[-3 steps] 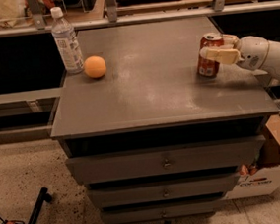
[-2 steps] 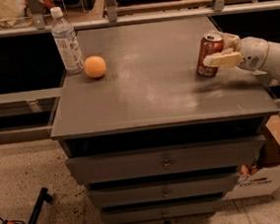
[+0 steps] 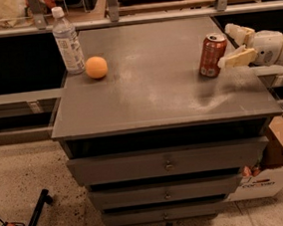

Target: Place coke can upright

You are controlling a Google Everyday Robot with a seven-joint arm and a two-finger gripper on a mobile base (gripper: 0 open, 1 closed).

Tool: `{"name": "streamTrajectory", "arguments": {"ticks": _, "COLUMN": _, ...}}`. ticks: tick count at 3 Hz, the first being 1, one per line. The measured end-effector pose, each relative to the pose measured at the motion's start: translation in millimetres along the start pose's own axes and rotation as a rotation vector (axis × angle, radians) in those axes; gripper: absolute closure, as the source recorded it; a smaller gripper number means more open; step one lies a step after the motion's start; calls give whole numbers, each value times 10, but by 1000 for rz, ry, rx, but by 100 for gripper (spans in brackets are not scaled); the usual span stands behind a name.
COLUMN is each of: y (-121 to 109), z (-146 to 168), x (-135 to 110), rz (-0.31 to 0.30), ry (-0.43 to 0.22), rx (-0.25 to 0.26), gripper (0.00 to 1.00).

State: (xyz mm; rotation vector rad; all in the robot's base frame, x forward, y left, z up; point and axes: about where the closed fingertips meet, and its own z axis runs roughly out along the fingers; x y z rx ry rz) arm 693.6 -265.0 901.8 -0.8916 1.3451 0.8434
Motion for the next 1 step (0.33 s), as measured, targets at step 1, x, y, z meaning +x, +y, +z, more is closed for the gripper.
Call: {"name": "streamTrajectory", "arguments": {"ticks": 1, "y": 0, "z": 1, "x": 0, "rz": 0, "ry": 0, "rx": 0, "gripper": 0}}
